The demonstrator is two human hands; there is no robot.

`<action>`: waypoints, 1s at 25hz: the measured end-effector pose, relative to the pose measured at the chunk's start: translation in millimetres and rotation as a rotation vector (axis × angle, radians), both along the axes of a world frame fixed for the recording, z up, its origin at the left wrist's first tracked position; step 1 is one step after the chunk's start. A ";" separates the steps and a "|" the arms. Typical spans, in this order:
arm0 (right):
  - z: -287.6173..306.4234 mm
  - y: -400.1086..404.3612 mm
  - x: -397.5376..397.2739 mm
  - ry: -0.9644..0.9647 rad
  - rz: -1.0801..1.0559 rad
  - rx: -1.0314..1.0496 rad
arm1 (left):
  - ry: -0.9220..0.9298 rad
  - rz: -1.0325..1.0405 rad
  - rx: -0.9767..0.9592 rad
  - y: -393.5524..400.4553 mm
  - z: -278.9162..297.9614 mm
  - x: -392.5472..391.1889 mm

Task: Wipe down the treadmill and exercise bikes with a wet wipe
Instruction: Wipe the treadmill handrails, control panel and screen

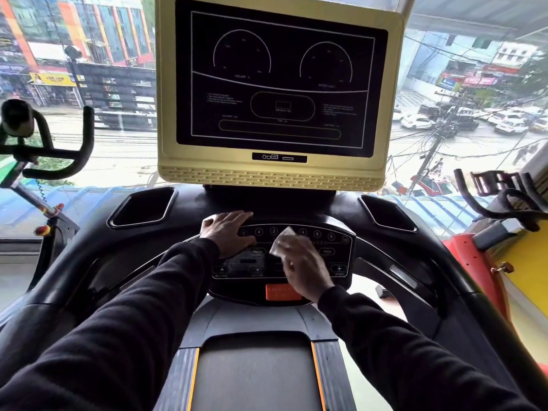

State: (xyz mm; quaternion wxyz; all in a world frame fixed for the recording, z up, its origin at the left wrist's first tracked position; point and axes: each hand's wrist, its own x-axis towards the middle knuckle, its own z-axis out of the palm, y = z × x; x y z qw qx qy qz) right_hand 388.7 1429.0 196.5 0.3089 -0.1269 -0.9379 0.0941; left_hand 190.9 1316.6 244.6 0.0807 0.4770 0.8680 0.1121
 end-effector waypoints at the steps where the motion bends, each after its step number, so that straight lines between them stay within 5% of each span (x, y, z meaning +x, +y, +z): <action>1: -7.8 -8.3 4.3 -0.055 0.118 0.047 | -0.006 -0.004 0.004 0.1 0.2 -0.1; 4: -7.7 -9.0 9.9 -0.136 0.272 0.101 | -0.027 -0.016 0.072 -3.7 1.8 -1.6; 8: 9.3 -2.8 -10.2 -0.010 -0.035 0.017 | -0.037 0.019 0.127 -20.0 -5.1 -7.4; 12: -7.0 -14.3 2.4 -0.132 0.304 0.147 | -0.099 0.046 0.112 -30.3 -7.5 -8.8; 16: 10.8 -15.5 -16.2 -0.009 0.006 0.028 | -0.115 0.035 0.099 -34.1 -5.7 -9.5; 20: -0.4 -33.8 -7.5 -0.129 0.266 0.131 | -0.137 0.030 0.108 -37.9 -5.3 -9.3; 25: 9.7 -27.6 -25.3 -0.039 0.004 0.041 | -0.164 0.020 0.163 -44.3 -9.1 -18.6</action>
